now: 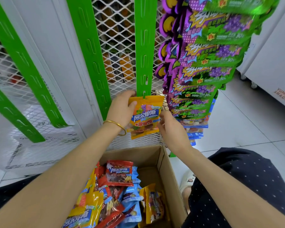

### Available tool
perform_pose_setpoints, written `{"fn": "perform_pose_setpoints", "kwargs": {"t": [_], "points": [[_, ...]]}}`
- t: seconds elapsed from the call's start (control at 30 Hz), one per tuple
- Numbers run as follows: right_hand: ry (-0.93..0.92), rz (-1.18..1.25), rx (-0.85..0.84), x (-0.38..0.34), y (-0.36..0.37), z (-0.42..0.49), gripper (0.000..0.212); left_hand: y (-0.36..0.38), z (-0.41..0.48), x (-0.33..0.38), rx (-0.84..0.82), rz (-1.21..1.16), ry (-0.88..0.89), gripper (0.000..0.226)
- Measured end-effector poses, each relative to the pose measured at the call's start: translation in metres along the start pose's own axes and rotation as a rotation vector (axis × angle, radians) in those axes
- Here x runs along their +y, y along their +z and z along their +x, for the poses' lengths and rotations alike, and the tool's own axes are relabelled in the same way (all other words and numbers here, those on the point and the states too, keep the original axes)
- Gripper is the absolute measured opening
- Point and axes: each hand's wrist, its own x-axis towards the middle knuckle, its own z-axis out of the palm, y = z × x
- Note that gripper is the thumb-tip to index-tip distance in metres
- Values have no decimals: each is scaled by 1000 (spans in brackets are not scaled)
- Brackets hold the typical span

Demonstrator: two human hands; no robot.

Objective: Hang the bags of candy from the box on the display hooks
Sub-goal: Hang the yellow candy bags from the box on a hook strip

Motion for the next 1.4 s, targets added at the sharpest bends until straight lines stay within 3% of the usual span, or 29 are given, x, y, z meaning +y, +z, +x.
{"fn": "perform_pose_setpoints", "kwargs": {"t": [0.17, 0.33, 0.57, 1.07, 1.4], "points": [[-45, -91, -301, 19, 32, -11, 23, 5, -35, -16, 162, -69, -2, 53], [-8, -189, -701, 45, 85, -26, 25, 11, -69, -35, 145, -218, -80, 71], [-6, -243, -1098, 92, 162, -74, 48, 21, -107, -73, 20, -123, -165, 67], [45, -72, -885, 102, 191, -96, 29, 31, -128, -92, -59, -98, -231, 65], [-219, -349, -950, 103, 186, -104, 25, 37, -140, -95, -100, -92, -240, 66]]}}
